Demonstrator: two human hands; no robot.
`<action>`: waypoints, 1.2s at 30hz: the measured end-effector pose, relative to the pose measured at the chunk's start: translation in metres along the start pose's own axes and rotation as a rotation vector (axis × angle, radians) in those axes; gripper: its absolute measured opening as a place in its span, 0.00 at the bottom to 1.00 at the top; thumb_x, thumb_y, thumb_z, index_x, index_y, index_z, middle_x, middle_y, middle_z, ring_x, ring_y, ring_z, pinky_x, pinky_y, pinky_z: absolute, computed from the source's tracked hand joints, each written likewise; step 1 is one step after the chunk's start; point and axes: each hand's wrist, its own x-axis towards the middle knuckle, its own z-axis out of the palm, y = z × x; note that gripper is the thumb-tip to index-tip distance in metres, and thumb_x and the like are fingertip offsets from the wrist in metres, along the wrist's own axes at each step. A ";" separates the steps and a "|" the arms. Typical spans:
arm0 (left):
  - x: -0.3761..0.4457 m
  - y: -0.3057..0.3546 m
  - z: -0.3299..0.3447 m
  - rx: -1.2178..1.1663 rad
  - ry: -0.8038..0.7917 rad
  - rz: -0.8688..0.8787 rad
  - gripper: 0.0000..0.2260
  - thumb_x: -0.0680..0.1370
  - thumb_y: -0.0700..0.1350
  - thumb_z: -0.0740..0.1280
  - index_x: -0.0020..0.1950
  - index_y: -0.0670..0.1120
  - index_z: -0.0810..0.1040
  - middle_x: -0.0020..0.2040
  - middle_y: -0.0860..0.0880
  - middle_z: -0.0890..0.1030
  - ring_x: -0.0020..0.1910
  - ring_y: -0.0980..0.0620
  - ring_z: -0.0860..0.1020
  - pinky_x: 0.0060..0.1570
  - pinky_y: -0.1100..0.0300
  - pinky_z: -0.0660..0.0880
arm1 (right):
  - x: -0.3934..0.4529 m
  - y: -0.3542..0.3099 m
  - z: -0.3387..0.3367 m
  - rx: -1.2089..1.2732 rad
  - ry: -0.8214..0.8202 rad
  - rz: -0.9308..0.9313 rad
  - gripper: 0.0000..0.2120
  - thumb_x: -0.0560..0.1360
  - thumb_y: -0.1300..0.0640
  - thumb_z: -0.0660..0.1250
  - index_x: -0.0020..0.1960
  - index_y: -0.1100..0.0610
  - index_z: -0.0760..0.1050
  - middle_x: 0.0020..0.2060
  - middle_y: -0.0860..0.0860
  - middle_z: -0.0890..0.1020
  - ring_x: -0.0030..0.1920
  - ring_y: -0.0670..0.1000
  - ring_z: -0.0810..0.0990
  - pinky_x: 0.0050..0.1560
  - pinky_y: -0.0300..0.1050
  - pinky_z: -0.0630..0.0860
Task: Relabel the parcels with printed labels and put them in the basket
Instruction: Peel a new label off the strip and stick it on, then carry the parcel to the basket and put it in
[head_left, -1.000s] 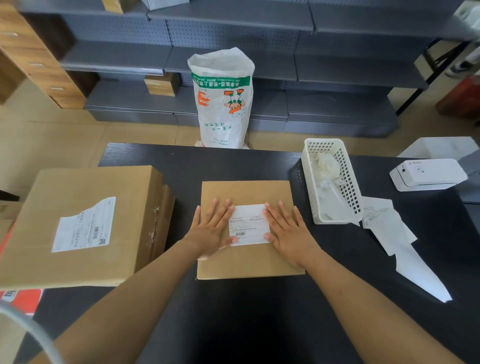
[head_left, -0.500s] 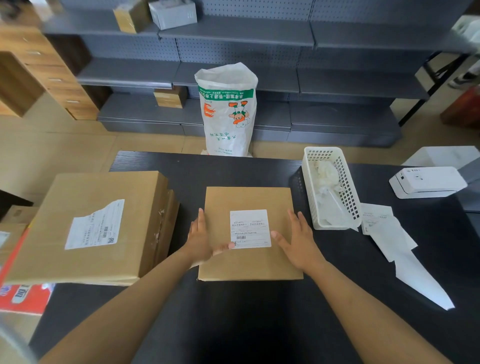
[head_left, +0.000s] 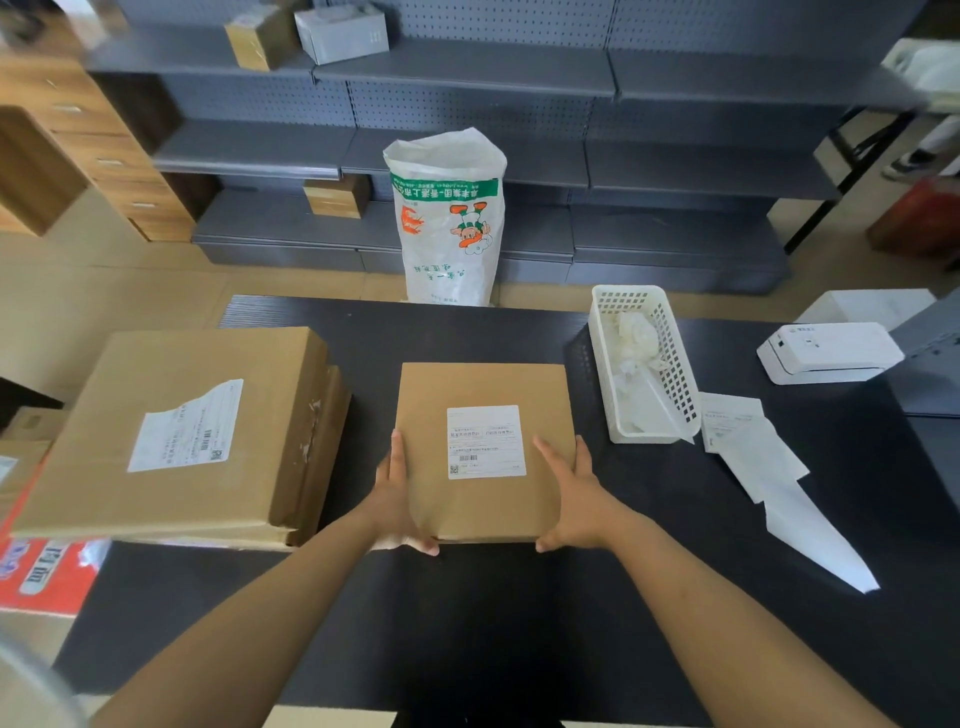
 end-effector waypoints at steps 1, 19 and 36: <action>0.000 0.000 -0.001 0.004 -0.003 0.005 0.69 0.61 0.48 0.82 0.58 0.61 0.14 0.77 0.48 0.39 0.74 0.44 0.59 0.70 0.50 0.63 | 0.000 -0.002 -0.001 0.003 0.008 0.002 0.66 0.61 0.55 0.81 0.71 0.33 0.29 0.71 0.49 0.24 0.76 0.58 0.51 0.72 0.55 0.62; -0.061 0.116 -0.121 0.342 0.064 0.468 0.55 0.66 0.53 0.77 0.75 0.54 0.35 0.74 0.44 0.50 0.71 0.40 0.60 0.65 0.48 0.66 | -0.125 -0.054 -0.064 0.270 0.558 -0.008 0.57 0.58 0.52 0.81 0.76 0.41 0.48 0.71 0.48 0.53 0.69 0.55 0.61 0.61 0.45 0.68; -0.189 0.375 0.079 0.408 -0.420 0.922 0.50 0.66 0.56 0.78 0.77 0.57 0.48 0.73 0.51 0.60 0.69 0.46 0.65 0.67 0.47 0.68 | -0.445 0.110 -0.029 0.608 1.141 0.371 0.45 0.58 0.50 0.82 0.71 0.44 0.66 0.65 0.47 0.64 0.67 0.49 0.66 0.68 0.42 0.60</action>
